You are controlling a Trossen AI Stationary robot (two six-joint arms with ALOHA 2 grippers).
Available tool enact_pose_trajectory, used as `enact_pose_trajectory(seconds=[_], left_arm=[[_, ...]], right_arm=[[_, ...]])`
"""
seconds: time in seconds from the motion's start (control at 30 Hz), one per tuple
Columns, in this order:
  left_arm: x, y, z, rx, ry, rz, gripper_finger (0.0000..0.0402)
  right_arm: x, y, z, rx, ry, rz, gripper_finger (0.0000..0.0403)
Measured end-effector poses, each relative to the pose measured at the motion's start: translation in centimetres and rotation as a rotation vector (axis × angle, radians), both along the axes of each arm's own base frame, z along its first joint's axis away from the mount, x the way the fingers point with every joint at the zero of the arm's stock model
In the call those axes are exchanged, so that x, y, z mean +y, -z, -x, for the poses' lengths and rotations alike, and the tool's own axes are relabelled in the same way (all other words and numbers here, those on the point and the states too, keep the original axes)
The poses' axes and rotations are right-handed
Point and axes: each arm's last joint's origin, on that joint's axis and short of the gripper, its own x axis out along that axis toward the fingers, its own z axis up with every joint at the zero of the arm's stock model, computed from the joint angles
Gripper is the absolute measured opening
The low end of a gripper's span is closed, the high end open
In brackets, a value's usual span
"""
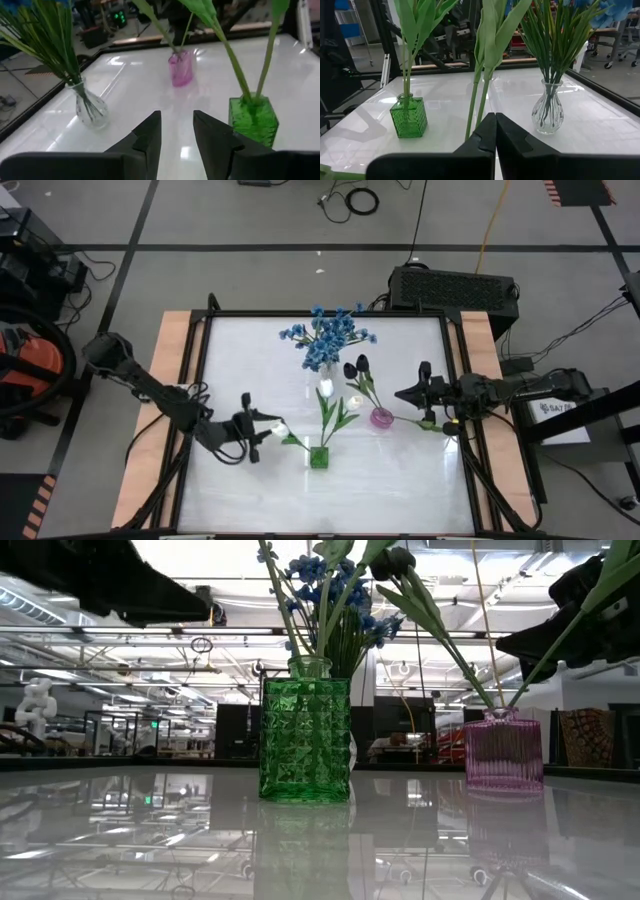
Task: Sort flowers into vase by color
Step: Return to Home Position
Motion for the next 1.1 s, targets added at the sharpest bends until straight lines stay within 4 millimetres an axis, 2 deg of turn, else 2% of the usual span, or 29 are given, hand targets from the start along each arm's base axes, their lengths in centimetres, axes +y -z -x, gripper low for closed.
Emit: enact_pose_trajectory(seconds=[0.23,0.47,0.63,0.9,1.1], left_arm=[[3.0,1.6,0.9,-0.117,0.059,0.073,0.0079],[5.9,3.1,0.9,-0.106,0.122,0.121,0.0009],[6.8,3.9,1.4,-0.082,0.114,0.119,0.0009],[7.5,5.2,4.0,-0.139,0.145,0.155,0.0004],[7.6,5.1,4.1,-0.141,0.181,0.139,0.0004]], right_arm=[[0.0,-0.1,0.1,-0.01,-0.002,0.002,0.0],[0.0,0.2,0.1,0.018,-0.007,0.004,0.0],[0.0,0.4,0.1,0.037,-0.004,0.001,0.0],[0.0,0.3,0.1,0.035,-0.01,-0.007,0.0],[0.0,0.4,0.1,0.037,-0.011,-0.009,0.0]])
